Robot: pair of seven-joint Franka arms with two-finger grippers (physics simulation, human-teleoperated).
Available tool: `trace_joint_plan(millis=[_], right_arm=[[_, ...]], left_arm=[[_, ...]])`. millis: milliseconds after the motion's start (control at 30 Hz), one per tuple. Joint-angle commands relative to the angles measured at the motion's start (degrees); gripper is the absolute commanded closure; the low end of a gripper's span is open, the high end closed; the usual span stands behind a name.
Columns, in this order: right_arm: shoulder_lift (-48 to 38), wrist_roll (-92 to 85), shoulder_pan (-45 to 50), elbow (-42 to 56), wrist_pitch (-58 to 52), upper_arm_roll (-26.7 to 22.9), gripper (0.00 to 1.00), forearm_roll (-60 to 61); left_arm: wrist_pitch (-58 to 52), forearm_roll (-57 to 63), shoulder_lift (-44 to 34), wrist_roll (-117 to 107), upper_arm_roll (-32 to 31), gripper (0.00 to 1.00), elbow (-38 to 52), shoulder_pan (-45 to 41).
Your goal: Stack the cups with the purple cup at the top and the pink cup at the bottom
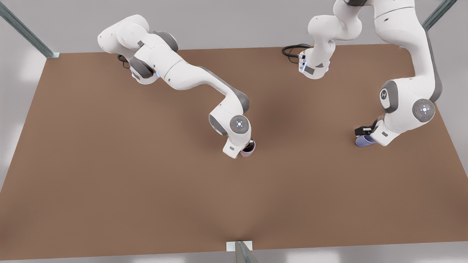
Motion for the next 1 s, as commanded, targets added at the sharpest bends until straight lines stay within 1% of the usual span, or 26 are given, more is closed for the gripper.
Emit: trace_joint_plan(millis=[0, 33, 100, 133, 200, 500, 533, 567, 733, 767, 800, 833, 867, 900, 933, 967], right_arm=[[-0.01, 37.78, -0.02, -0.09, -0.05, -0.08, 0.53, -0.09], [-0.01, 37.69, -0.02, -0.17, -0.05, -0.17, 0.42, 0.0], [-0.01, 37.78, -0.02, -0.17, -0.22, -0.35, 0.35, 0.09], [-0.01, 37.69, -0.1, -0.17, -0.31, -0.35, 0.34, 0.09], [-0.1, 37.69, -0.1, -0.17, -0.31, -0.44, 0.34, 0.18], [-0.1, 37.51, -0.28, -0.7, -0.58, -0.7, 0.33, 0.18], [-0.1, 37.51, -0.28, -0.7, -0.66, -0.7, 0.33, 0.26], [-0.19, 37.51, -0.28, -0.7, -0.66, -0.7, 0.33, 0.61], [-1.94, 37.42, -0.37, -0.7, -0.93, -1.67, 0.31, 3.51], [-3.61, 37.42, -0.46, -0.7, -1.81, -1.84, 0.31, 4.83], [-7.39, 37.34, -0.63, -2.02, -2.16, -2.98, 0.3, 7.91], [-11.33, 35.59, -2.29, -4.99, -1.98, -3.16, 0.22, 7.21], [-18.27, 27.87, -7.11, -10.27, -1.45, -3.16, 0.0, 6.94], [-24.24, 20.42, -12.38, -15.52, -1.45, -3.07, 0.0, 7.03], [-32.79, 8.52, -17.41, -21.18, -5.13, -7.72, 0.0, 7.21], [-36.91, -2.69, -21.19, -22.23, -13.12, -9.48, 0.0, 7.47]], left_arm=[[10.84, -0.03, 0.32, -0.33, 0.44, 0.0, -0.81, -0.41], [15.41, -0.11, 0.67, -0.07, 0.44, 0.0, -3.53, -0.15], [17.7, -0.11, 1.38, 0.1, 0.44, 0.0, -4.86, 0.29], [18.75, -0.11, 1.47, 0.19, 0.7, 0.0, -5.82, 0.29], [20.33, -0.03, 1.82, 0.28, 1.67, 0.0, -7.58, 0.29], [20.51, -0.11, 4.36, 0.28, 2.11, 0.0, -7.76, 1.96], [20.86, -0.11, 4.45, 0.28, 2.11, 0.0, -8.37, 2.05], [24.64, -0.11, 4.37, 0.28, 2.11, 0.0, -11.44, 2.05], [29.21, -1.26, 4.28, 0.28, 2.55, 0.0, -16.37, 2.13], [29.3, -1.26, 4.45, 0.28, 2.55, 0.0, -16.37, 2.22], [29.3, -1.26, 4.63, 0.28, 2.9, 0.0, -16.37, 2.22], [29.39, -1.26, 4.89, 0.28, 2.99, 0.0, -16.37, 2.22], [30.09, -1.26, 5.5, 0.28, 2.99, 0.0, -16.37, 2.57], [30.09, -1.26, 5.68, 0.28, 2.99, 0.0, -16.37, 2.66], [30.0, -1.26, 6.04, 0.28, 2.99, 0.0, -16.37, 2.75], [29.92, -1.26, 6.12, 0.28, 2.99, 0.0, -16.46, 3.19]])
